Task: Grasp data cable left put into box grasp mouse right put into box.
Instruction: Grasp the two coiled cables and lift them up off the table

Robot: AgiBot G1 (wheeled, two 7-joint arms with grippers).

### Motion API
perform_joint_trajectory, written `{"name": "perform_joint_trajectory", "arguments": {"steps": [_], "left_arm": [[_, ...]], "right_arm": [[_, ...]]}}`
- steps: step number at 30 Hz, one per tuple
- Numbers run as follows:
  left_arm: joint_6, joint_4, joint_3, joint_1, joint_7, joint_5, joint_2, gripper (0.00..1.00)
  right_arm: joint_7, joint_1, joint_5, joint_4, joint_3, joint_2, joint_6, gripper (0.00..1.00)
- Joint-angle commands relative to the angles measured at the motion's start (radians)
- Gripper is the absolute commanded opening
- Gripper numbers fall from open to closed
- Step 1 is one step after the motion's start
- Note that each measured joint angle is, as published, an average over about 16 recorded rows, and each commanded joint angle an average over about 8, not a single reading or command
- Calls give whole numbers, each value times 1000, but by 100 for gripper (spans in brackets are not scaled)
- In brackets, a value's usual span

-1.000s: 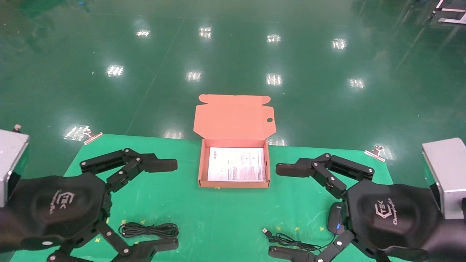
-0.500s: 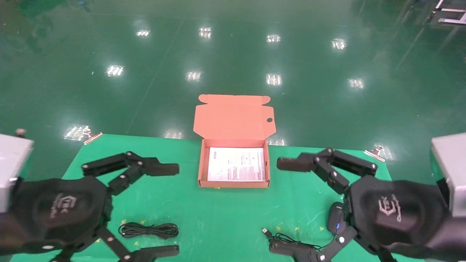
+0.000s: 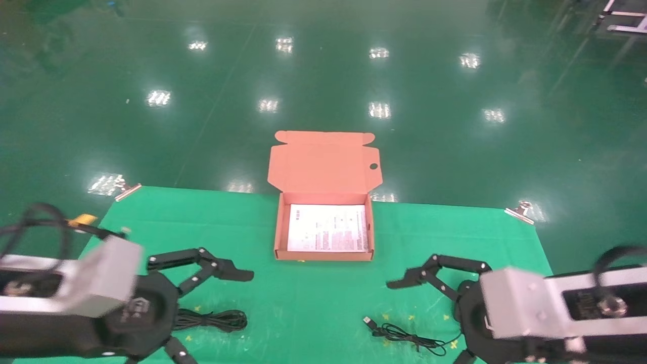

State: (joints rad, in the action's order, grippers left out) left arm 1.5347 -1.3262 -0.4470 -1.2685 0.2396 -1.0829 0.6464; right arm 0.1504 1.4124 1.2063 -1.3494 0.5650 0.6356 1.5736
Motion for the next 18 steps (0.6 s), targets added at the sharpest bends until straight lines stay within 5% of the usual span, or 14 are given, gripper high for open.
{"name": "perform_joint_trajectory", "arguments": {"steps": [1, 11, 18], "left_arm": [[2, -4, -18, -24, 7, -41, 8, 100], [8, -17, -136, -128, -49, -261, 69, 100], [-26, -18, -208, -145, -92, -398, 115, 100]], "right_arm": [[-11, 51, 63, -2, 55, 12, 9, 100], [-64, 235, 260, -6, 337, 90, 2, 100], [-60, 281, 381, -7, 475, 144, -27, 100]]}}
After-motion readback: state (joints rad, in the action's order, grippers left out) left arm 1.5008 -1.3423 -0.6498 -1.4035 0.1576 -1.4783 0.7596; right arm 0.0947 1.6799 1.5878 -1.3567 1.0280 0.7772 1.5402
